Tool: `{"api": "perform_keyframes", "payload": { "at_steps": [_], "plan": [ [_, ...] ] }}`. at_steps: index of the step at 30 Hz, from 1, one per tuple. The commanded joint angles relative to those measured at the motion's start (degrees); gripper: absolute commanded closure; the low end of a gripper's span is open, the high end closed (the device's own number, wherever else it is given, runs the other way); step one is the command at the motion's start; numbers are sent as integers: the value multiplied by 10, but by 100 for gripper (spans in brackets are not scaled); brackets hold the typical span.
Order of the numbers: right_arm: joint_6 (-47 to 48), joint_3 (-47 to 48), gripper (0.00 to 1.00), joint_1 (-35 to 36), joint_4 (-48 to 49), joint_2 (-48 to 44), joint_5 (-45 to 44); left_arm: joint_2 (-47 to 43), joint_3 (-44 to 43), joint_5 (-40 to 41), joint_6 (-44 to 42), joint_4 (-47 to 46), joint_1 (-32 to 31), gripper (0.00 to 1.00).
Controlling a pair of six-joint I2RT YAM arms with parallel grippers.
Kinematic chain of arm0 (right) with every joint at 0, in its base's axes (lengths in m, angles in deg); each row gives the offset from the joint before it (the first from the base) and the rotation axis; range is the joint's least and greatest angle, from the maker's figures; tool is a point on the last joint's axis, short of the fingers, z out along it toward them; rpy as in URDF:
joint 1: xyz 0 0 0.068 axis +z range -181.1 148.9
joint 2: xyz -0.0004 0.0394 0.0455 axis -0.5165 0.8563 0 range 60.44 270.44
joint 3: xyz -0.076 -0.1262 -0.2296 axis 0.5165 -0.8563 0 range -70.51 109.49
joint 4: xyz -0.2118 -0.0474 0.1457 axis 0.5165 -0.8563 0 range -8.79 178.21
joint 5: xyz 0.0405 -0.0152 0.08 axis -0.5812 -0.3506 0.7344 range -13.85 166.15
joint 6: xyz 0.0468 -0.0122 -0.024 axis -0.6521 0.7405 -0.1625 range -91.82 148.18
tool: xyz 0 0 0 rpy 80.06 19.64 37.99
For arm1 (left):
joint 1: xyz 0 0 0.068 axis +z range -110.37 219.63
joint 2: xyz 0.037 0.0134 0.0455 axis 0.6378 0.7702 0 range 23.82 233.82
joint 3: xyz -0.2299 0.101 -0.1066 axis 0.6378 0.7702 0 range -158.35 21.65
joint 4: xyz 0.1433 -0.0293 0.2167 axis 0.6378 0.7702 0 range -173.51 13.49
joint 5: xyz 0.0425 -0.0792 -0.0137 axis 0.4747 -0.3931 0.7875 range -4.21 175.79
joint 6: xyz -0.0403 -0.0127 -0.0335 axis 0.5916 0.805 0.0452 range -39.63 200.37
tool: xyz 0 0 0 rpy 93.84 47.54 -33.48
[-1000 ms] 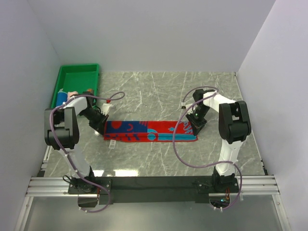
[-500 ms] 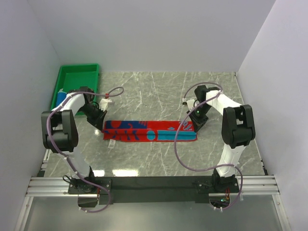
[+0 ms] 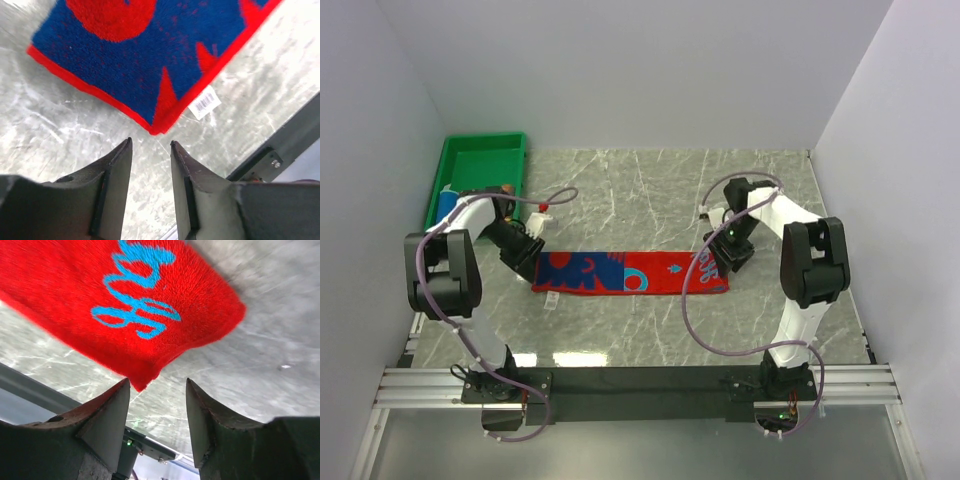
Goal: Roll the towels
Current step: Fold the towel
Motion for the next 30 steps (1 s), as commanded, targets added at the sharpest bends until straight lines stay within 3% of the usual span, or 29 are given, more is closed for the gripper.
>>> {"api": "perform_keyframes", "payload": {
  "at_steps": [1, 5, 9, 14, 19, 23, 30],
  "plan": [
    [2, 63, 45, -5, -29, -49, 21, -45, -48, -46, -24, 45, 5, 57],
    [-15, 98, 51, 1, -36, -31, 55, -54, -68, -71, 39, 1, -1, 59],
    [-33, 81, 59, 37, -10, -2, 55, -54, -31, -32, 116, -92, -46, 71],
    [-40, 18, 63, 56, 35, 30, 15, -30, 38, -2, 163, -154, -66, 85],
    [-63, -23, 64, 50, 86, 51, -53, -19, 94, 42, 196, -198, -65, 87],
    [-68, 5, 66, 36, 65, 39, -33, -13, 81, 51, 198, -200, -57, 90],
    [-81, 95, 73, 27, 38, -7, 54, -22, -21, -12, 191, -155, -53, 89]
  ]
}}
